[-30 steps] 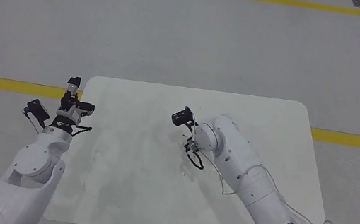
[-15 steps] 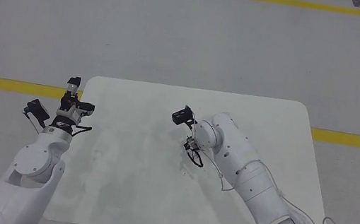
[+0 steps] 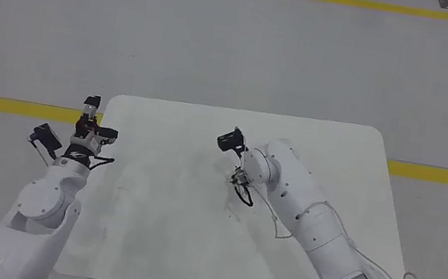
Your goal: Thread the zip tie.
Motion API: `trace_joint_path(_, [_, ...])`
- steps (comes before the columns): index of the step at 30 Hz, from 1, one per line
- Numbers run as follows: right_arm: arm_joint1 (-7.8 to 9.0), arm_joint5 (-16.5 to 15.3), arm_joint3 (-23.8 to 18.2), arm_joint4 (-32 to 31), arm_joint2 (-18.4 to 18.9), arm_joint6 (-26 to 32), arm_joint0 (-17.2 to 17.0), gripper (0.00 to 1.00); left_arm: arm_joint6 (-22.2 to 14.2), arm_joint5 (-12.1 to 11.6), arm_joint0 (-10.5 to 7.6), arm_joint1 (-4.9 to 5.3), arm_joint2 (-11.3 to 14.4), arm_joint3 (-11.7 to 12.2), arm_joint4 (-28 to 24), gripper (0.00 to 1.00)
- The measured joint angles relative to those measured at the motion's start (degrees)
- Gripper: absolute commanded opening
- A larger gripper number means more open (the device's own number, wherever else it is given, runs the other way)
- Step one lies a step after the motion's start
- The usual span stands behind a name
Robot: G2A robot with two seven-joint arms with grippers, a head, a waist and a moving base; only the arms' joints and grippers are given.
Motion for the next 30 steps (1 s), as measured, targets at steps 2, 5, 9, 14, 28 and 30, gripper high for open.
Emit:
trace_joint_path(2, [0.47,0.02,-2.51,-0.17,1.22,0.88,-0.86,0.00,0.00,0.00,0.00,0.00,0.00,0.00,0.00,1.00])
trace_joint_path(5, [1.40,-0.51,-7.50,0.31,3.95,2.08,-2.78,0.00,0.00,0.00,0.00,0.00,0.00,0.00,0.00,1.00])
trace_joint_path(9, [2.63,-1.97,-15.01,4.32,9.15,1.10,-6.32,0.00,0.00,0.00,0.00,0.00,0.00,0.00,0.00,1.00])
trace_joint_path(14, [3.19,-2.34,-17.68,13.01,14.53,-3.22,-8.70,0.00,0.00,0.00,0.00,0.00,0.00,0.00,0.00,1.00])
trace_joint_path(28, [3.10,-2.63,-15.33,18.16,15.56,-5.50,-8.86,0.00,0.00,0.00,0.00,0.00,0.00,0.00,0.00,1.00])
trace_joint_path(30, [2.84,-1.10,-14.20,21.27,15.49,-7.49,-8.21,0.00,-0.65,-1.18,-0.43,0.15,-0.01,-0.08,1.18,1.00])
